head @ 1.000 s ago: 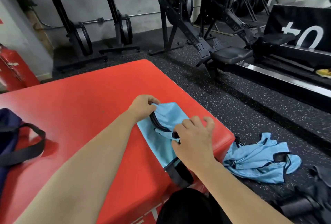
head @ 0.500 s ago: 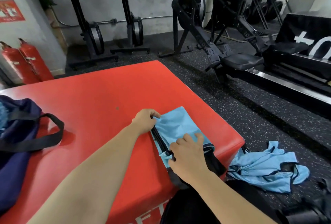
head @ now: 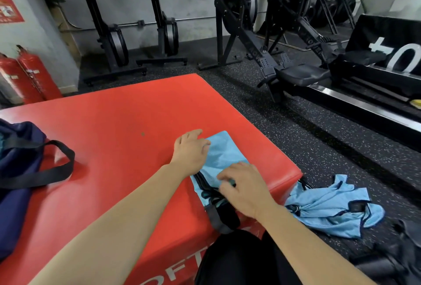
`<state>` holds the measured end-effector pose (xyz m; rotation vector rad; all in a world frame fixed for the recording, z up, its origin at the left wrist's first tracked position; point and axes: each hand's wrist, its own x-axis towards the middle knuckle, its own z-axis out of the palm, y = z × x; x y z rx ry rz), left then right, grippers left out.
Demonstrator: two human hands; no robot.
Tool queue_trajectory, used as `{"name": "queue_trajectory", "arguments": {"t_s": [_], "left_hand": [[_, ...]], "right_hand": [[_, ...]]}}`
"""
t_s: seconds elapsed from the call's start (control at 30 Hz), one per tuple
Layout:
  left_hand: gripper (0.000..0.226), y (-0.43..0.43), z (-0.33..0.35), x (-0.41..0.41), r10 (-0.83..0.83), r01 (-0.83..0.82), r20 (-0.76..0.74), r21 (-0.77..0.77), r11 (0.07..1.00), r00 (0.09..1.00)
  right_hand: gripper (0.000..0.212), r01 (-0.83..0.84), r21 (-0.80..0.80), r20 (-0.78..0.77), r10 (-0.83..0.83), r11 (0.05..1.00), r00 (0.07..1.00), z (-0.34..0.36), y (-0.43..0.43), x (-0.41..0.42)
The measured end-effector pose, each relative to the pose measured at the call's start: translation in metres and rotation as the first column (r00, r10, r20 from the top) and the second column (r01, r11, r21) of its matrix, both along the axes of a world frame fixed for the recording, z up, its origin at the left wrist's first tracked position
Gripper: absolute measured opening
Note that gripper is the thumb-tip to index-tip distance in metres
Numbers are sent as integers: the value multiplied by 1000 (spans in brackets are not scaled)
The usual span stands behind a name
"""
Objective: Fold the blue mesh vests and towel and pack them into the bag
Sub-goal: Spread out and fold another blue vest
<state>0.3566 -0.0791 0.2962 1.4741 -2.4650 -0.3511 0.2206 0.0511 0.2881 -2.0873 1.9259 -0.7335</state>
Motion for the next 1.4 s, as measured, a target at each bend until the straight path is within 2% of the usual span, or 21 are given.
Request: {"name": "queue_trajectory", "arguments": {"t_s": [0.03,0.1,0.13,0.2,0.27,0.37,0.47,0.57,0.7,0.77,0.9,1.0,1.1,1.23,1.4], "left_hand": [[38,8,1,-4,-43,43,49,13,999,998],[46,24,-1,-10,-94,89,181,38,995,979],[51,32,-3,-10,-103,94,242,48,994,965],[65,48,-10,-7,-105,78,334,92,993,937],[83,59,-18,1,-102,54,391,133,990,915],[109,63,-25,7,-95,52,436,110,993,895],[123,59,-22,5,-86,33,475,119,992,876],[128,61,-17,3,-87,14,505,147,989,859],[121,61,-11,4,-106,25,517,160,987,849],[124,59,-8,3,-116,53,510,137,989,852],[134,54,-2,-3,-148,114,534,96,989,832],[140,51,-3,-2,-124,54,553,142,988,824],[146,48,-13,2,-98,-6,543,186,983,834],[149,43,-22,3,-113,-3,524,214,977,844],[147,39,-20,4,-118,-9,498,245,969,859]], "right_hand": [[53,43,-63,-11,-44,997,999,-3,-3,-8],[52,62,-141,-126,-80,988,989,-7,-9,-23],[60,24,-71,-196,-37,997,980,-7,-8,-26],[93,-34,140,-314,77,990,946,-10,-2,-31],[116,-26,278,-363,130,960,923,-13,7,-35],[131,2,299,-398,123,954,909,-22,9,-37],[140,3,319,-418,138,948,898,-24,8,-38],[130,-7,396,-394,177,918,902,-21,7,-40],[66,-34,442,-295,181,896,938,-5,-1,-43],[58,-30,359,-292,142,933,946,4,-10,-46],[58,-111,244,-434,211,963,876,12,-33,-41],[57,-166,247,-492,271,955,827,8,-54,-34],[65,-151,296,-461,279,943,842,-5,-74,-38],[103,-146,301,-362,255,942,897,-26,-82,-51],[108,-164,272,-344,255,948,904,-33,-87,-55]]}}
